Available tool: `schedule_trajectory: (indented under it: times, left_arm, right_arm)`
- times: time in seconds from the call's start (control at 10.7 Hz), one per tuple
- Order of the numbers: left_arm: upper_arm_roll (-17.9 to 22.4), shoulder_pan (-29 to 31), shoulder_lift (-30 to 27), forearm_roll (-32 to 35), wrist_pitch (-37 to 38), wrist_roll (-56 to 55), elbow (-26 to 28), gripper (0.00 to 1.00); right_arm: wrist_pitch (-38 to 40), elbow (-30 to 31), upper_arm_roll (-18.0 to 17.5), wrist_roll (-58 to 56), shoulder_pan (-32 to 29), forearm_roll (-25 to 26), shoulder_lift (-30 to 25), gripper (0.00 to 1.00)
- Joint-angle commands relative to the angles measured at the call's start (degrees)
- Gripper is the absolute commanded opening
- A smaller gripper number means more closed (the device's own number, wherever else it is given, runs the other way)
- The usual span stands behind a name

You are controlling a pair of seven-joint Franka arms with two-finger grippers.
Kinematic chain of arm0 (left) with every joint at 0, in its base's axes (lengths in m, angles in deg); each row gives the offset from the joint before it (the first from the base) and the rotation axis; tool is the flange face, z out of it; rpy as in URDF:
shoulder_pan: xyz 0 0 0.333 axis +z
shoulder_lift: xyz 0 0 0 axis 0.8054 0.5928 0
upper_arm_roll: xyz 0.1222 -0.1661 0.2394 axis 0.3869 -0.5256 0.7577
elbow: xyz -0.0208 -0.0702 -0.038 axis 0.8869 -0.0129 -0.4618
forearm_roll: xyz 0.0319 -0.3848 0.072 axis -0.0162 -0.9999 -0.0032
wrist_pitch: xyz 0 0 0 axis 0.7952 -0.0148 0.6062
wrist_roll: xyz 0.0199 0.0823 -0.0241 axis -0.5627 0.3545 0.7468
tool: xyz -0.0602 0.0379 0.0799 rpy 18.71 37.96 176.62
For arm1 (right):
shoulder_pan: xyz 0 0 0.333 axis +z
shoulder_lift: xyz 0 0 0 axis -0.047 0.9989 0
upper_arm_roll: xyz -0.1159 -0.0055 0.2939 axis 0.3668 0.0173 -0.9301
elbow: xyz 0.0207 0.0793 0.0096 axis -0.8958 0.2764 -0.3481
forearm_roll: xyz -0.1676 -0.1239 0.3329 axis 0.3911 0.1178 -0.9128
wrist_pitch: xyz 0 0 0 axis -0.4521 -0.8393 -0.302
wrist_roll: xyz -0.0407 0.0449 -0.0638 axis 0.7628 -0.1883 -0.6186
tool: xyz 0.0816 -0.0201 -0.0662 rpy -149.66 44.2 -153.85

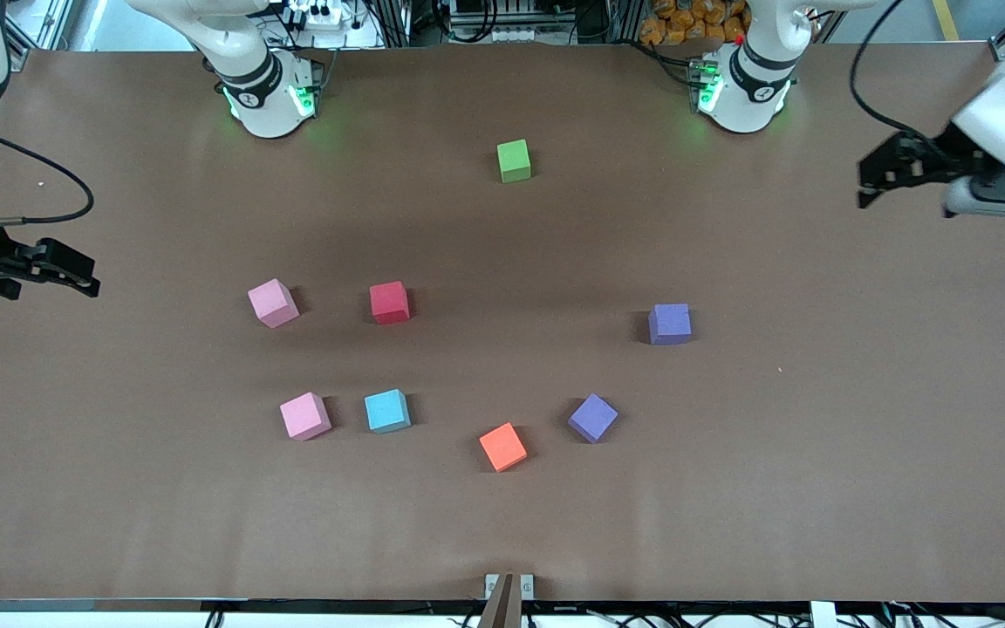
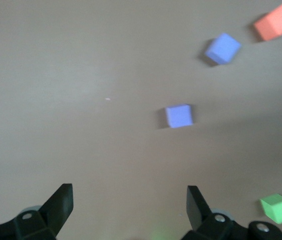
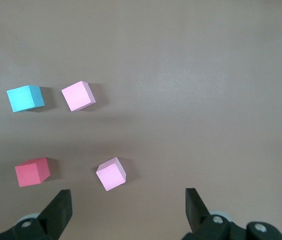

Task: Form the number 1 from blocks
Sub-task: 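Move the right gripper toward a pink cube while the left gripper reaches the green cube, then lower the right gripper onto the pink cube while the left gripper lowers onto green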

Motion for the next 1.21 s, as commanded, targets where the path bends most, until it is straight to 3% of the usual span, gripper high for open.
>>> schedule_trajectory:
  times: [0.0, 0.19, 0.47, 0.84, 1.12]
  left_arm:
    - [-1.6, -2.4, 0.0, -5.4, 0.3, -3.9, 1.2, 1.0]
    - [-4.9, -5.8, 0.8, -5.4, -0.7, -9.5, 2.2, 1.0]
    - [-5.7, -15.7, 5.1, -5.5, -4.0, -23.8, 4.2, 1.0]
    - [-17.2, -18.6, 6.5, -5.7, -23.8, -40.1, 20.8, 1.0]
    - [-18.9, -25.4, 11.9, -5.6, -31.5, -45.9, 25.5, 1.0]
  right_arm:
    - [-0.6, 1.4, -0.5, -0.5, -0.2, -0.2, 0.7, 1.0]
    - [-2.7, 3.4, -0.6, -0.3, -0.1, -2.7, 2.9, 1.0]
    - [-5.6, 5.3, -0.6, -0.9, 1.3, -4.3, 6.5, 1.0]
    - [-14.5, 5.1, -0.5, -1.1, 5.4, -3.8, 13.7, 1.0]
    - [-27.2, 4.7, -0.5, -7.9, 6.6, -3.9, 21.3, 1.0]
